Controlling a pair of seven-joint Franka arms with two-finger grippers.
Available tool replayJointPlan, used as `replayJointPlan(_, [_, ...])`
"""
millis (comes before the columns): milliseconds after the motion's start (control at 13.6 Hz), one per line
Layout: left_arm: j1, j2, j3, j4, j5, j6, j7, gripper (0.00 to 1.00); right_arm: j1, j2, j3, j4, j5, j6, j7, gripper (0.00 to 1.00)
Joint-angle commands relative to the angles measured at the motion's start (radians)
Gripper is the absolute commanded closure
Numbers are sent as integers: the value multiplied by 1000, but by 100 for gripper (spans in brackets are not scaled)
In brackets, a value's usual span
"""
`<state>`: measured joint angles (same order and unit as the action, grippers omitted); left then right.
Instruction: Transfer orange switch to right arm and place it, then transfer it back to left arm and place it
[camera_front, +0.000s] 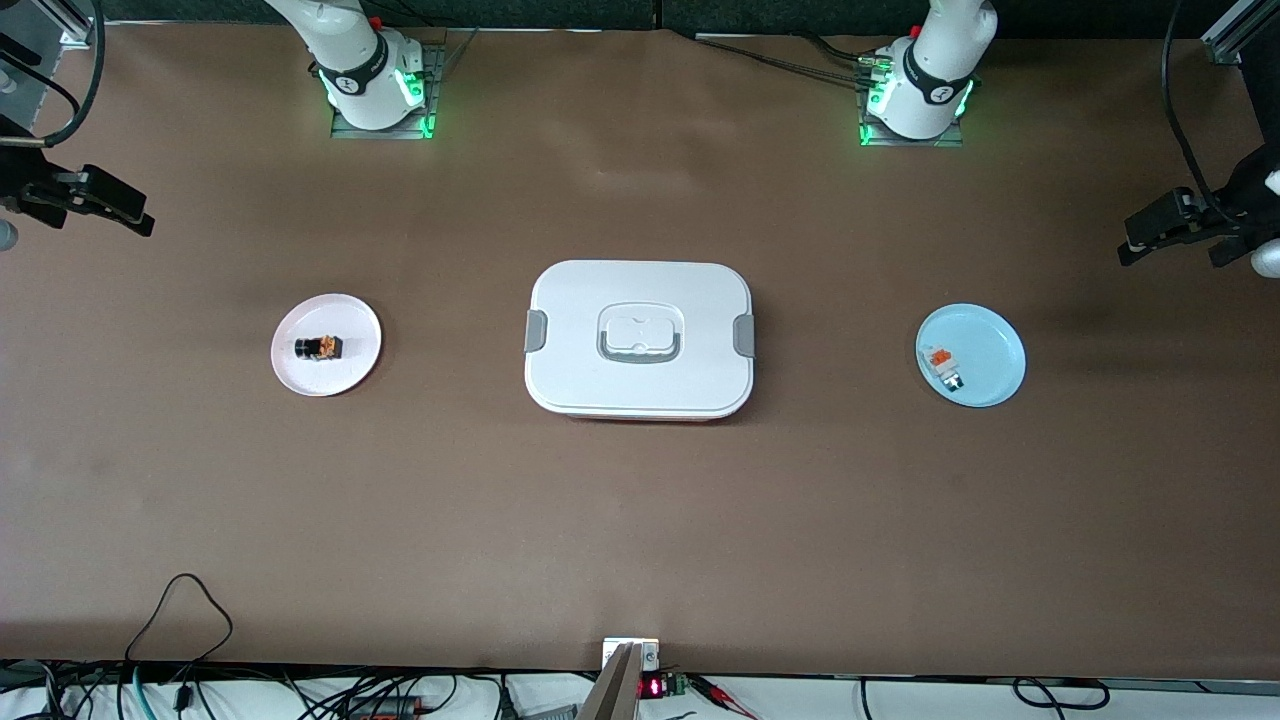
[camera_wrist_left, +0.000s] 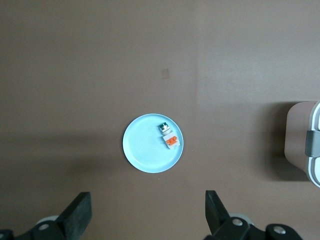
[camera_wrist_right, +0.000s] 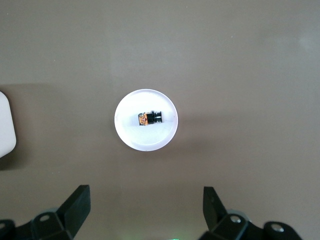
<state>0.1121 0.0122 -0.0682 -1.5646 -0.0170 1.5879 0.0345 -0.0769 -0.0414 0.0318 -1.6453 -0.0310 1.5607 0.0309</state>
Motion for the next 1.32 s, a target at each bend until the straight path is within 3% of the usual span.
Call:
replayJointPlan(0, [3,0,-4,20,15,-16,-4,0,-4,-6,0,13,16,-14,0,0])
replayJointPlan(147, [3,11,-4,61,15,-20,-12,0,-1,-9,2,35,19,-53,-23,0])
replayJointPlan(1027, [-6,25,-25,70,19,-57,-16,0,11,1,14,36,7,-70,-32,0])
replayJointPlan(1247, [-2,28,-25,69,19,-62,-18,0,37,46,14,35,0,-50,-19,0])
